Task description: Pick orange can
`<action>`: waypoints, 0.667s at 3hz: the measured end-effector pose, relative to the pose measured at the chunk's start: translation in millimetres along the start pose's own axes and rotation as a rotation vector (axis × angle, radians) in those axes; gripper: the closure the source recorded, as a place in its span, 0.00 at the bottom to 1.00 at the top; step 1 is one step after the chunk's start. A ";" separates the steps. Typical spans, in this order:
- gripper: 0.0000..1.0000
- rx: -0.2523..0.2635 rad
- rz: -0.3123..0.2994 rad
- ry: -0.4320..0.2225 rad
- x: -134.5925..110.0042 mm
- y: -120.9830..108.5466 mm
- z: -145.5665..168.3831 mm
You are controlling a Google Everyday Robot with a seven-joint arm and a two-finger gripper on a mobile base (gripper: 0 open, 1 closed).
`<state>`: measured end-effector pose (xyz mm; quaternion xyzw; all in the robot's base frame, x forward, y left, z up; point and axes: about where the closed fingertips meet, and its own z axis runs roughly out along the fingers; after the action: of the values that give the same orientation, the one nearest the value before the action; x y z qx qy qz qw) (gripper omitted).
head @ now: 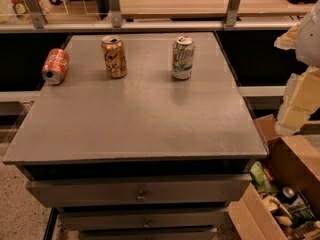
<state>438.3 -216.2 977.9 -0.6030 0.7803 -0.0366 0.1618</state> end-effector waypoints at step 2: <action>0.00 0.006 -0.003 -0.013 -6.5 -15.2 6.3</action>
Offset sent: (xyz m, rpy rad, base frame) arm 0.0430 0.0056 -0.0066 0.0234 -0.0018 0.0120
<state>455.7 -213.2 977.2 -0.6039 0.7782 -0.0352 0.1684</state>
